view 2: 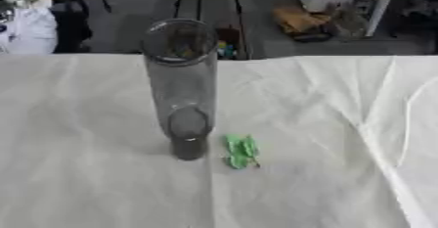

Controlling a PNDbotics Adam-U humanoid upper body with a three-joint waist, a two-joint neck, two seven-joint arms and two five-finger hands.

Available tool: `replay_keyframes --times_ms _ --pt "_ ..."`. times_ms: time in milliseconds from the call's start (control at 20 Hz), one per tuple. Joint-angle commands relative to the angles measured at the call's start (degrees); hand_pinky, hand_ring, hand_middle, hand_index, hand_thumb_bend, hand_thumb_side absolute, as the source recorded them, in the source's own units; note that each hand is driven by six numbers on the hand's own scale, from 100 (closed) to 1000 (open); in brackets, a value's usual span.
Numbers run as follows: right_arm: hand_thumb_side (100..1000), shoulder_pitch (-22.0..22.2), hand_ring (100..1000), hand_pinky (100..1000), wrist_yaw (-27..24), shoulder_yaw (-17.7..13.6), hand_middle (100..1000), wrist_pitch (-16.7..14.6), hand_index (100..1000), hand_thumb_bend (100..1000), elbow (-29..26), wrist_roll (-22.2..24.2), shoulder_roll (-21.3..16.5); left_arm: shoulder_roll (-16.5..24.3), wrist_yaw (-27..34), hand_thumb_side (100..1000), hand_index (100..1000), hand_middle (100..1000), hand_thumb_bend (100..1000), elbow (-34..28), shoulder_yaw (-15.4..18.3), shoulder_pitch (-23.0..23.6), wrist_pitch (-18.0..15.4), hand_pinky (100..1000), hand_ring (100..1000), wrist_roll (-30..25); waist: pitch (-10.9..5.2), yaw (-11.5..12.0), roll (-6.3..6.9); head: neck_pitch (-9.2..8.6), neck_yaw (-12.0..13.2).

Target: Arrange flowers into the vase.

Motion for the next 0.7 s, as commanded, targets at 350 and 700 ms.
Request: replay_keyframes --times_ms 350,700 --pt "893 0.01 450 457 -0.46 -0.01 377 -0.23 625 100 -0.78 0.49 -1.90 -2.77 8.64 679 100 100 103 -1.57 1.90 -6.87 1.25 100 100 8.78 -2.29 -0.63 0.59 0.55 0.83" --pt "893 0.46 450 458 -0.60 0.20 378 -0.19 626 100 -0.78 0.82 -2.31 -5.44 15.24 708 100 100 111 2.15 1.97 -11.97 0.32 100 100 15.39 -3.03 -1.02 1.00 1.34 1.36"
